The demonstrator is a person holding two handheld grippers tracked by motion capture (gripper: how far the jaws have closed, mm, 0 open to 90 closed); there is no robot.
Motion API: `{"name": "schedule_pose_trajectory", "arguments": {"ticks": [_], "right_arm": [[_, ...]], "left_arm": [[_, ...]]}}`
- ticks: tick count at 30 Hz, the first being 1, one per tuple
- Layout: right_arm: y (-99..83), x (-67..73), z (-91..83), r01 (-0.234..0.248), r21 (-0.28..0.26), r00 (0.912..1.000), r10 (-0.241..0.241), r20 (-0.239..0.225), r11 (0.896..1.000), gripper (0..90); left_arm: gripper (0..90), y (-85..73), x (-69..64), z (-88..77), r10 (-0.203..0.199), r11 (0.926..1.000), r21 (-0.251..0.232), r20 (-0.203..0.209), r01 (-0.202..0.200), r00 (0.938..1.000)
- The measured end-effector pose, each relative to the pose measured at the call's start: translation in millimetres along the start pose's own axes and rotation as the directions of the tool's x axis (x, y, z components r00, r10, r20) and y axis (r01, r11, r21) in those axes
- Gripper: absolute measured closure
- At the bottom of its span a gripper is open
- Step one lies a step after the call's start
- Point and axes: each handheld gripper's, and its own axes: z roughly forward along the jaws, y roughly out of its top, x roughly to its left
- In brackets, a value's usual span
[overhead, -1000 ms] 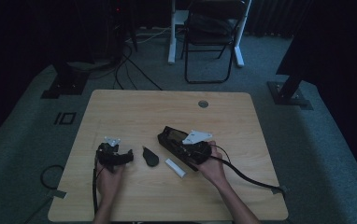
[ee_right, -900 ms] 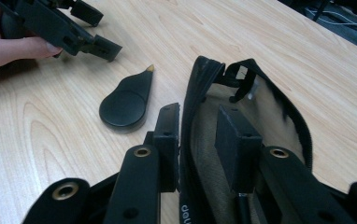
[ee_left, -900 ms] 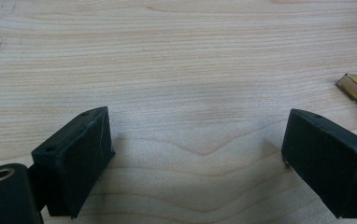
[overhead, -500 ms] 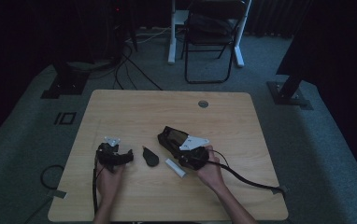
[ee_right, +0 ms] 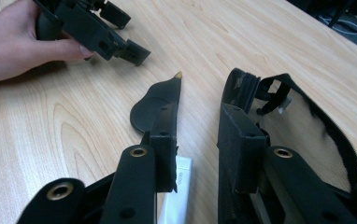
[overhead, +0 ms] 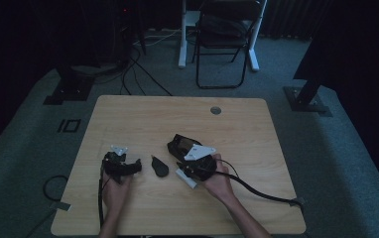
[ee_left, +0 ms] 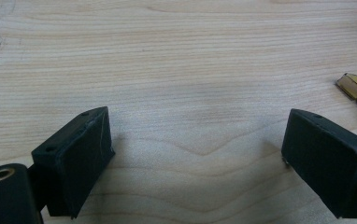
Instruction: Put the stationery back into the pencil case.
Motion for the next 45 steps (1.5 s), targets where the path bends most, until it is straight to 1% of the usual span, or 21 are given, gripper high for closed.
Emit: {"name": "schedule_pose_trajectory", "arguments": {"ticks": [6,13,17,28,38,40,45], "right_arm": [[-4.2,3.7,7.0,-0.014,0.018,0.9999,0.014,0.006,1.000,66.1],[-9.5,6.8,15.4,-0.031,0.040,0.9995,0.031,0.005,0.999,66.0],[-12.2,8.4,20.0,-0.038,0.052,0.9992,0.037,0.012,0.998,66.0],[-18.2,12.4,28.8,-0.036,0.088,0.9990,0.034,0.028,0.995,65.7],[-22.5,14.2,34.5,-0.027,0.111,0.9993,0.025,0.027,0.993,65.9],[-23.6,14.8,35.9,-0.035,0.120,0.9991,0.032,0.029,0.992,66.0],[-25.6,15.0,38.5,-0.034,0.130,0.9991,0.030,0.030,0.991,66.2]], "left_arm": [[8.8,0.0,0.0,0.0,0.000,1.0000,0.000,0.000,0.000,1.0000],[8.8,0.0,0.0,0.1,-0.001,1.0000,-0.001,0.000,0.001,1.0000],[8.8,0.0,0.0,0.0,0.000,1.0000,0.000,0.000,0.000,1.0000],[8.8,0.0,0.0,0.0,0.000,1.0000,0.000,0.000,0.000,1.0000],[8.8,0.0,0.0,0.0,0.000,1.0000,0.000,0.000,0.000,1.0000],[8.8,0.0,0.0,0.0,0.001,1.0000,0.000,0.000,-0.001,1.0000],[8.9,-0.1,0.0,0.0,-0.001,1.0000,-0.001,0.000,0.001,1.0000]]}}
